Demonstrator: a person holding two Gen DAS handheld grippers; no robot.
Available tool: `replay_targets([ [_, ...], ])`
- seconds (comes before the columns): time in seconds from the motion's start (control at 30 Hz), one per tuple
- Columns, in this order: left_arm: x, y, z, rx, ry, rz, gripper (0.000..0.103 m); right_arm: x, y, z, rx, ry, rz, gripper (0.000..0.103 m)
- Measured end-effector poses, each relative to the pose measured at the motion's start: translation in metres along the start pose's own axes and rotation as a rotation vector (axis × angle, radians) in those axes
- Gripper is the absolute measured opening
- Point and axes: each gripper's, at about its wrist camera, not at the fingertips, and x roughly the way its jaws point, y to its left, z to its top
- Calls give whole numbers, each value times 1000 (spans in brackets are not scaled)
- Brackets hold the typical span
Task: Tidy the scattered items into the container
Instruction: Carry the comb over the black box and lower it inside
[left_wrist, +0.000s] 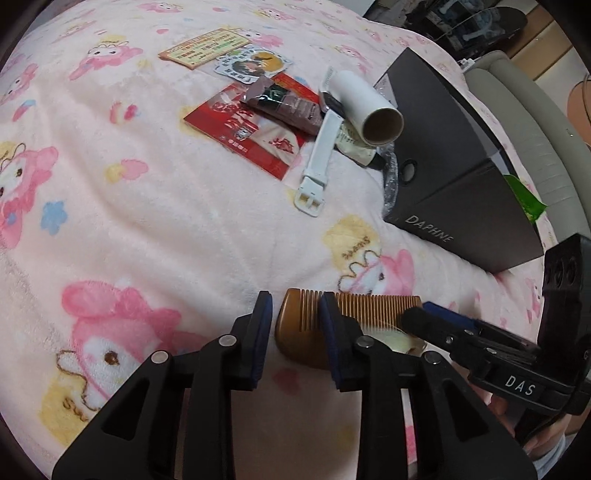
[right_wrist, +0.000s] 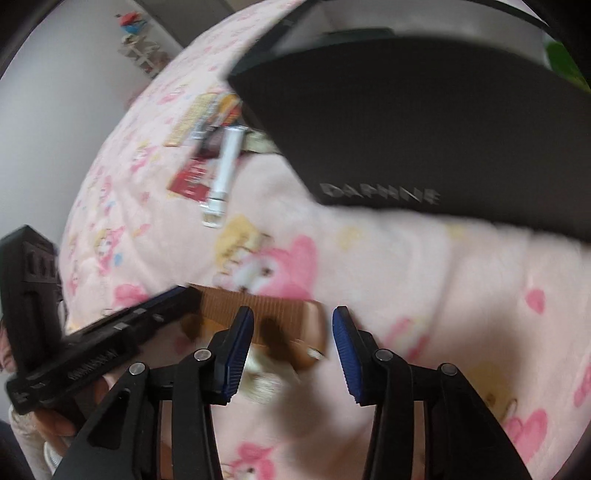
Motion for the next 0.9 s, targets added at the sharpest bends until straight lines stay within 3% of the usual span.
replay_targets([
  [0.17, -1, -2, -12, 35, -5, 47, 36, 9, 6, 1, -28, 3, -15, 41],
  [0.43, -23, 8, -28, 41, -14, -44, 35, -2, 19, 2, -54, -13, -20, 37],
  [0.6, -45, -1, -48, 71, -11, -77, 34, -31, 11, -2, -60, -56, -39, 37],
  [0.83, -59, -43, -29, 74, -58, -129, 35, -81, 11, 0, -68, -172, -16, 37],
  [0.9, -46, -70, -16, 91, -72, -140, 35, -96, 8, 0, -59, -203, -8, 37],
])
